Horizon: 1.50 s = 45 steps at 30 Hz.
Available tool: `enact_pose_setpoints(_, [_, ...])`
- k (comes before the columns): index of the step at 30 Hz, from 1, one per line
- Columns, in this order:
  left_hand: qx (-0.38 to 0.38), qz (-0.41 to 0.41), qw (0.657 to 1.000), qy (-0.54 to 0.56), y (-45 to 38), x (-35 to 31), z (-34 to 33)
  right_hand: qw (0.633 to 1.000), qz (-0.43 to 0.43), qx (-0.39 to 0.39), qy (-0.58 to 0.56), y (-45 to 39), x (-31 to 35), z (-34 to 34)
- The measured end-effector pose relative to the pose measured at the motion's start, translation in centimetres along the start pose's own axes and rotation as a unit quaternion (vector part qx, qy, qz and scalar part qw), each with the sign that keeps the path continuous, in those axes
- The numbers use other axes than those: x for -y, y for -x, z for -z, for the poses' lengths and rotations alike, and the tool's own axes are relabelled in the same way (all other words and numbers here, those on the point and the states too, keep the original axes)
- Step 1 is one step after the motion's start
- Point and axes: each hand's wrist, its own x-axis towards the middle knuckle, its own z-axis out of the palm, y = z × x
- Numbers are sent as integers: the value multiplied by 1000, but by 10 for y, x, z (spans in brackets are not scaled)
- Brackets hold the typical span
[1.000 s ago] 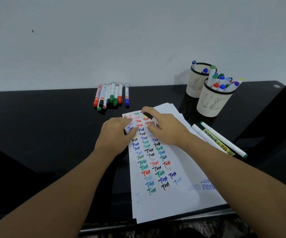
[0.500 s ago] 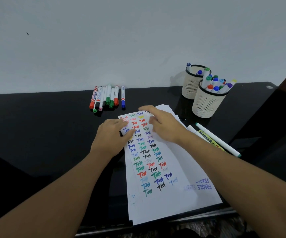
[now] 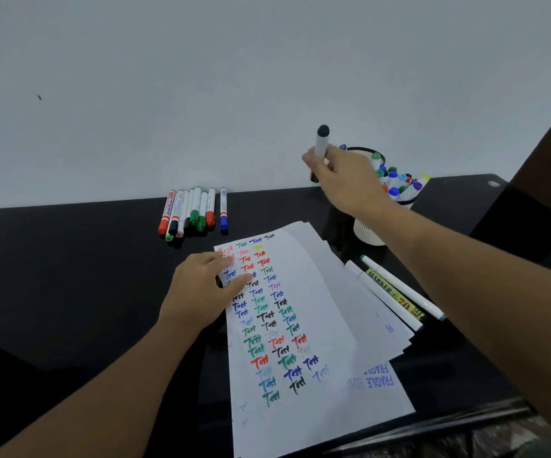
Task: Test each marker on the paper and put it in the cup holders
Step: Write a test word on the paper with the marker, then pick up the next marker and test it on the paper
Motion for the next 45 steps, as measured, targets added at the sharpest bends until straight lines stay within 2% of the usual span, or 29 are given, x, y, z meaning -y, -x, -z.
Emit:
enact_pose_setpoints(2, [-2,-1,1000,0,-1,1,0,997,13,-58,44,-12,-8,9])
enact_pose_setpoints(4, [-4,-4,1000,-3,-1,1,-1,994,7,-102,36,-21,-17,18])
enact_pose_setpoints(8, [0,-5,1000,-12,-1,1,-1,990,-35,-132,37,-35,-31,41])
enact_pose_setpoints(14, [3,-8,1000,-16,-1,0,0,982,-148,-113,15,-48,-57,49])
enact_pose_setpoints(22, [5,-5,1000,-16,-2,-1,0,984,-168,-46,36,-57,-62,45])
enact_pose_setpoints(25, [-1,-5,1000,-16,-2,-1,0,984,-168,-44,35,-58,-62,45])
enact_pose_setpoints(32, [1,-8,1000,-21,-2,-1,1,989,-113,-83,45,-53,-59,45])
enact_pose_setpoints(39, [-2,0,1000,-6,-1,-2,1,984,50,-125,119,-26,-7,29])
enact_pose_setpoints(41, [-4,5,1000,-4,-1,-3,1,985,97,-83,119,-12,8,10])
enact_pose_setpoints(45, [1,19,1000,2,-1,-2,0,980,142,71,121,11,22,-43])
